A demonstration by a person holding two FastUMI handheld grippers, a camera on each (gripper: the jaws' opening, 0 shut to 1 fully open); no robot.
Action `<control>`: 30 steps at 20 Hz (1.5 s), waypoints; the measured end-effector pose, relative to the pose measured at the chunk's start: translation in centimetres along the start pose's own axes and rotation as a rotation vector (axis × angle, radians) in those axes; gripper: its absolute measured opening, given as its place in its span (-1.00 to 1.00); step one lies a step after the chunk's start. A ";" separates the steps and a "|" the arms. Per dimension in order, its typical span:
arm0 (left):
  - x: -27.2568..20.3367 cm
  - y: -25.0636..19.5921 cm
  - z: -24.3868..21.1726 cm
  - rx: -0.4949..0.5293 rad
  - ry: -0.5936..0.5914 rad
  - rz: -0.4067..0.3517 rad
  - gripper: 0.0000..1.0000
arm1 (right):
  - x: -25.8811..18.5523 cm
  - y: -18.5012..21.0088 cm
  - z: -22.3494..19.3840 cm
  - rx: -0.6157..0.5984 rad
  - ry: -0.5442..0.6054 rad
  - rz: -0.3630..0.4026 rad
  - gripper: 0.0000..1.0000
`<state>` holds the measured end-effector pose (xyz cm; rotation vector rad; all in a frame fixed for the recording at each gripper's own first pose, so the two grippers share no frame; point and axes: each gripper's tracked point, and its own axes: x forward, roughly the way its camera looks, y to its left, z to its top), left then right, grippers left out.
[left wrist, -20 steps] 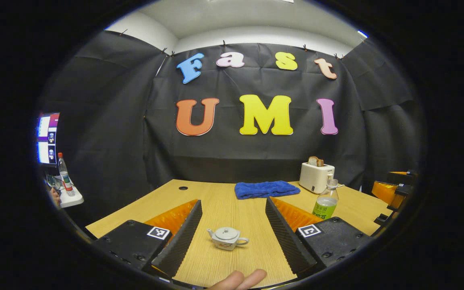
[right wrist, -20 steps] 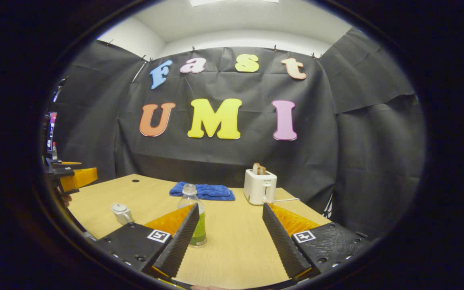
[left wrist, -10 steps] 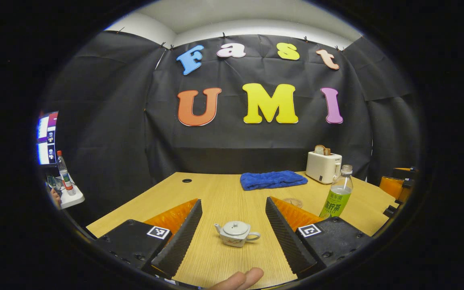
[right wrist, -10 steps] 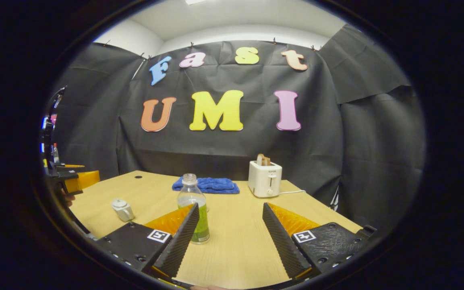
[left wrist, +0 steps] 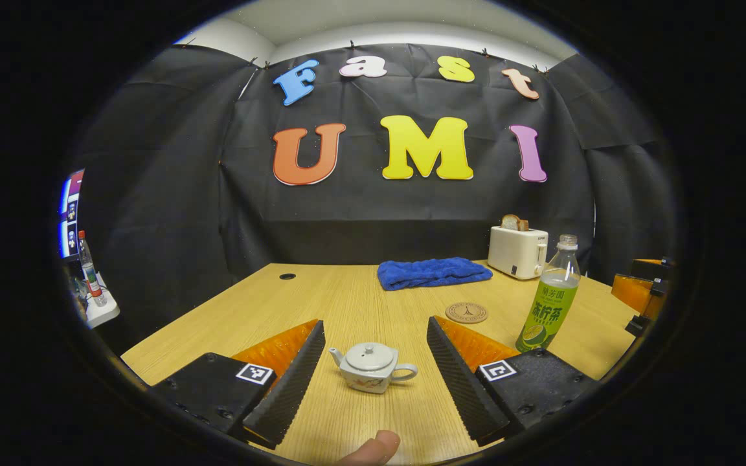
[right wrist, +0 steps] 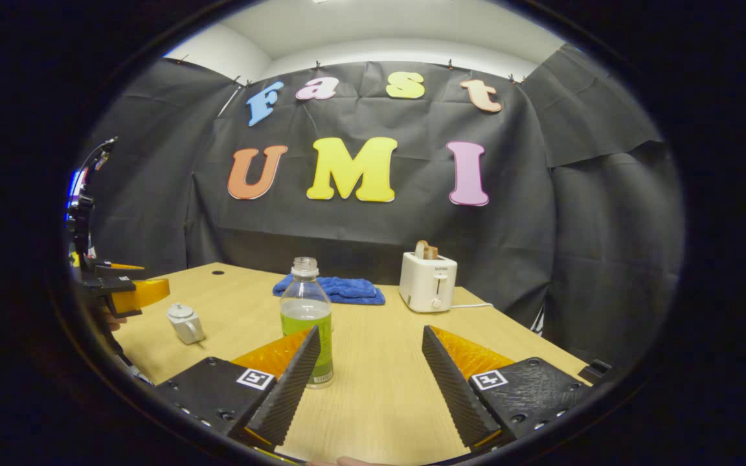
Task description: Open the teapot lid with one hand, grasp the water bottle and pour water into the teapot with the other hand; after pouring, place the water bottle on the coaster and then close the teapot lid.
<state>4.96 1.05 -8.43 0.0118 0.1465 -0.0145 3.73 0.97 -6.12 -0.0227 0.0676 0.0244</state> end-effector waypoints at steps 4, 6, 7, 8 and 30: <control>2.1 -0.3 -1.5 -0.008 0.036 -0.011 0.99 | 1.1 0.3 -2.0 -0.014 0.028 0.014 0.92; 3.1 -0.5 -2.0 -0.023 0.047 -0.025 0.92 | 1.5 0.1 -2.7 -0.016 0.040 0.013 0.89; 3.5 -0.7 -2.3 -0.028 0.053 -0.035 0.89 | 1.9 0.0 -3.0 -0.013 0.045 0.013 0.89; 3.9 -0.6 -2.7 -0.041 0.060 -0.038 0.77 | 2.1 0.0 -3.3 -0.010 0.049 0.014 0.92; 5.5 0.6 -1.5 -0.078 0.039 0.000 -0.90 | 4.2 4.8 -5.3 0.005 0.114 0.161 0.89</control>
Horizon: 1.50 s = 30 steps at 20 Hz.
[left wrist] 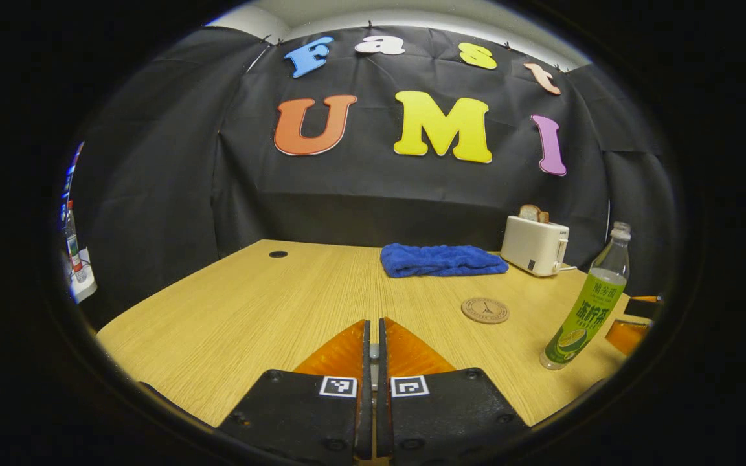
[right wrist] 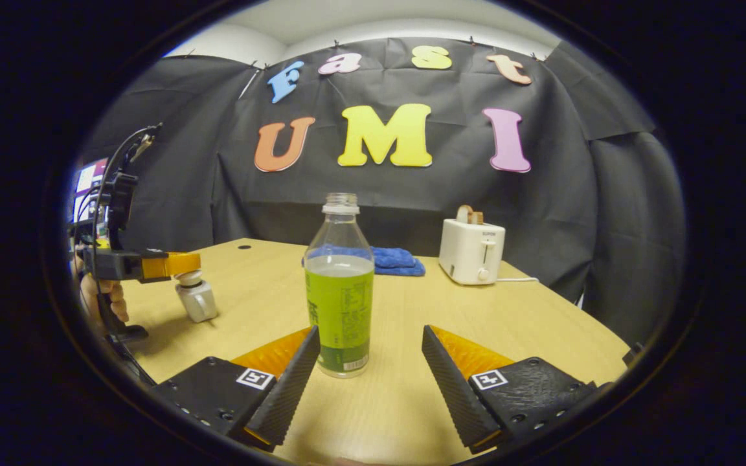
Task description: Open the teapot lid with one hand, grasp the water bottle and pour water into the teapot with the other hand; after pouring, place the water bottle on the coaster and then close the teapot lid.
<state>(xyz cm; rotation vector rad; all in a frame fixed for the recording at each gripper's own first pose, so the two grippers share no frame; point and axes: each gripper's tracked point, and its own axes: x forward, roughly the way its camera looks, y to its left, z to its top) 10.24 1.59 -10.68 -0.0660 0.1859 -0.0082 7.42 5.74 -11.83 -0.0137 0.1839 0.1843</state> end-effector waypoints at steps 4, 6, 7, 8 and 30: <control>-1.2 -0.4 1.8 0.028 -0.030 -0.004 -0.90 | 1.4 1.8 0.0 0.036 0.021 0.060 0.92; -1.7 -0.7 2.6 0.021 -0.031 -0.011 -0.91 | 2.5 2.1 0.0 0.046 0.026 0.068 0.89; -1.9 -0.8 2.6 0.021 -0.027 -0.007 -0.90 | 3.1 2.4 -0.1 0.051 0.030 0.073 0.89; -2.3 -0.7 2.9 0.024 -0.024 0.002 -0.90 | 3.6 2.4 -0.1 0.056 0.031 0.074 0.87; -8.9 1.7 4.4 0.028 -0.103 0.036 -0.90 | 5.0 6.8 -0.1 -0.377 0.092 0.049 0.45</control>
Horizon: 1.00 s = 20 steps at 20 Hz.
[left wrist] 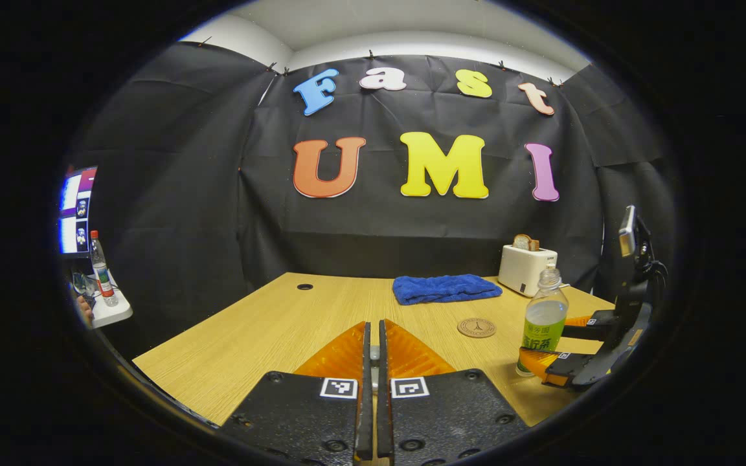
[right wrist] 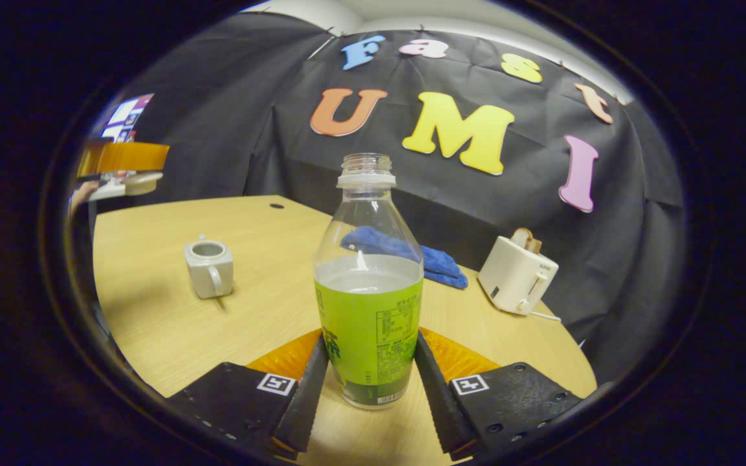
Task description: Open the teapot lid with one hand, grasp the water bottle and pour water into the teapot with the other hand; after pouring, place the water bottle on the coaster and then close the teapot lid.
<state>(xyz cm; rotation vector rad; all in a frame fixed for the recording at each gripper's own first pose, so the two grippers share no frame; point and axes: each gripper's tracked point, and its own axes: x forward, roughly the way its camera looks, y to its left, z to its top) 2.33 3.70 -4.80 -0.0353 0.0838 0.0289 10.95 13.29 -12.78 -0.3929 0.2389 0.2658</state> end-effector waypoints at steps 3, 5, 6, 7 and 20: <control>0.3 1.2 -1.1 -0.010 0.035 -0.004 -0.91 | 0.4 -0.2 0.9 -0.167 0.008 -0.059 0.44; 0.2 1.8 -1.2 -0.023 0.040 -0.009 -0.90 | 1.0 0.0 1.1 -0.244 0.022 -0.076 0.46; 0.3 2.2 -1.2 -0.032 0.042 -0.007 -0.91 | 1.3 0.2 1.2 -0.283 0.026 -0.080 0.44; 0.2 2.8 -1.3 -0.038 0.043 -0.001 -0.91 | 1.5 0.3 1.3 -0.314 0.027 -0.087 0.44; -0.6 4.3 -1.3 -0.016 0.041 -0.048 -0.91 | 5.5 3.6 4.8 -0.815 -0.035 -0.165 0.44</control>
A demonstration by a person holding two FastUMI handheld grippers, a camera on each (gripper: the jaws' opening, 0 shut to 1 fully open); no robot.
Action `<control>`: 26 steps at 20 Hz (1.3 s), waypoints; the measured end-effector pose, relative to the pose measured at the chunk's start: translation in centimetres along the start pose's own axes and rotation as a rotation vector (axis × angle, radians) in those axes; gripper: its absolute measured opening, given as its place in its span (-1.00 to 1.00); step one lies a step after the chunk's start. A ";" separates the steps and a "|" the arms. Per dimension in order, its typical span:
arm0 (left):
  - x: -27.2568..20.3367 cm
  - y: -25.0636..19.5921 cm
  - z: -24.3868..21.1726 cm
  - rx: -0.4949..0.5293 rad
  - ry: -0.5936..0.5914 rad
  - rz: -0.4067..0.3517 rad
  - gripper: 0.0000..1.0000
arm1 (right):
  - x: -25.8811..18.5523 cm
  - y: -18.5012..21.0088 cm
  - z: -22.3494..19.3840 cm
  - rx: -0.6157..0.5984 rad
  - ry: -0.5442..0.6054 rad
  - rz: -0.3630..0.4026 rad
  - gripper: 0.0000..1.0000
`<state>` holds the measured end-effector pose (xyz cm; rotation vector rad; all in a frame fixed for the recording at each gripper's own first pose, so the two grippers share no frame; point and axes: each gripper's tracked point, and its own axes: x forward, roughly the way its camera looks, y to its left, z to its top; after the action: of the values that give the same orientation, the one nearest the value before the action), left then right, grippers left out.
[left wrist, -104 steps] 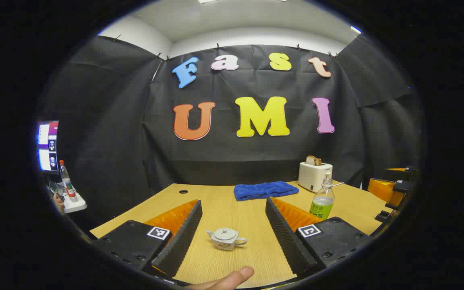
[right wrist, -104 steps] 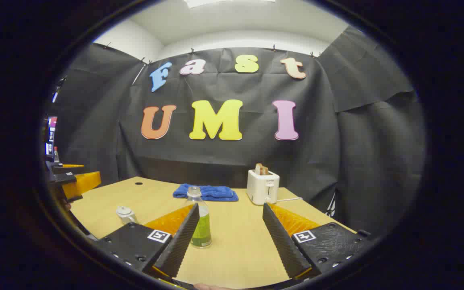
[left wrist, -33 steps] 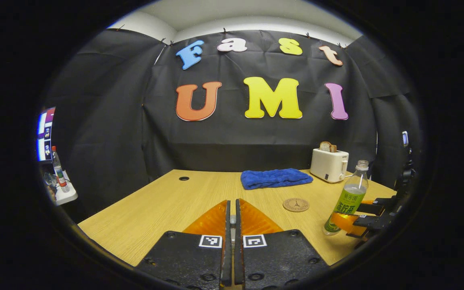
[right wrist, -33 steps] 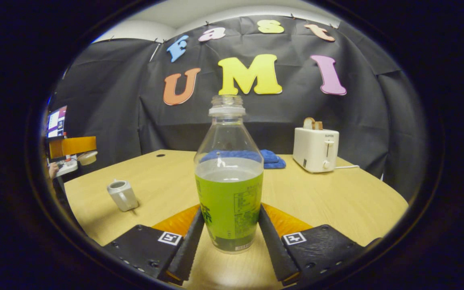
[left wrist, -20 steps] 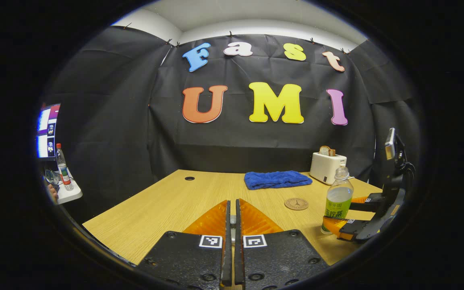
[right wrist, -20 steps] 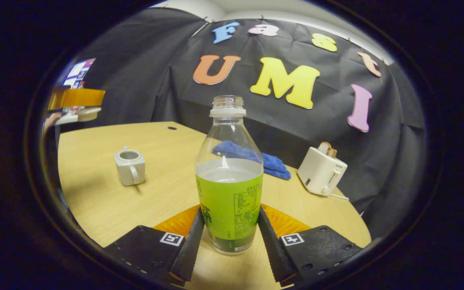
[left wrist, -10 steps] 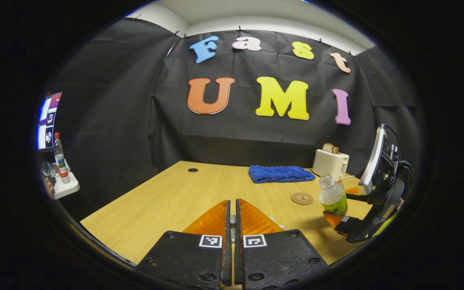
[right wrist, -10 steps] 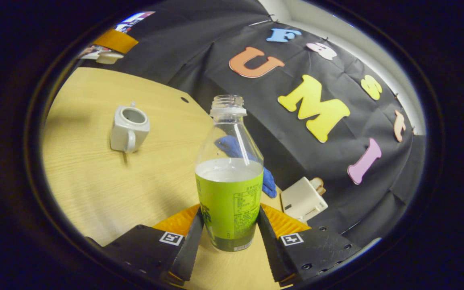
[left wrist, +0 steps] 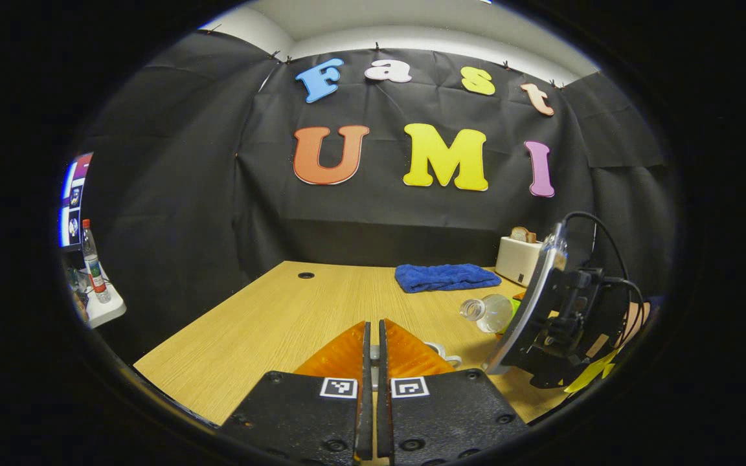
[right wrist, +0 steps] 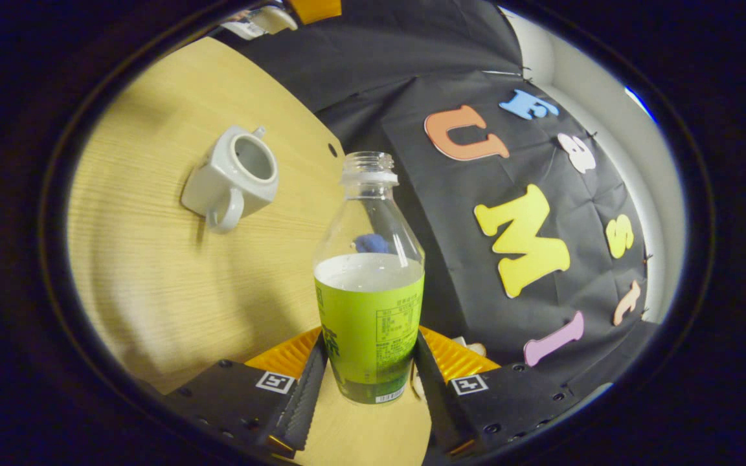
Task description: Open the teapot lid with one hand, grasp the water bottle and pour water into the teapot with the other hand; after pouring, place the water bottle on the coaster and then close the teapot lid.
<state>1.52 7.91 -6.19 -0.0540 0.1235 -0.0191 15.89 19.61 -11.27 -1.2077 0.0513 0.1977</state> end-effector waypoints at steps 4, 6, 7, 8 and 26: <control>-0.4 0.8 0.4 0.002 -0.015 -0.004 -0.91 | 0.2 -0.4 1.0 -0.141 -0.033 -0.049 0.45; -0.6 1.1 0.3 -0.013 -0.014 -0.005 -0.90 | 0.0 -0.6 1.5 -0.201 -0.045 -0.070 0.48; -0.6 1.3 0.3 -0.018 -0.015 -0.005 -0.91 | -0.2 -0.7 1.9 -0.231 -0.051 -0.085 0.48; -0.7 1.4 0.3 -0.021 -0.014 -0.005 -0.90 | -0.4 -0.8 2.3 -0.258 -0.059 -0.101 0.46; -0.5 1.5 -0.3 -0.053 0.005 -0.041 -0.90 | -1.5 -2.2 3.9 -0.691 -0.102 -0.276 0.46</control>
<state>1.04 9.45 -6.50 -0.1092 0.1275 -0.0568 14.58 22.28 -7.65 -1.8722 -0.2940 0.0287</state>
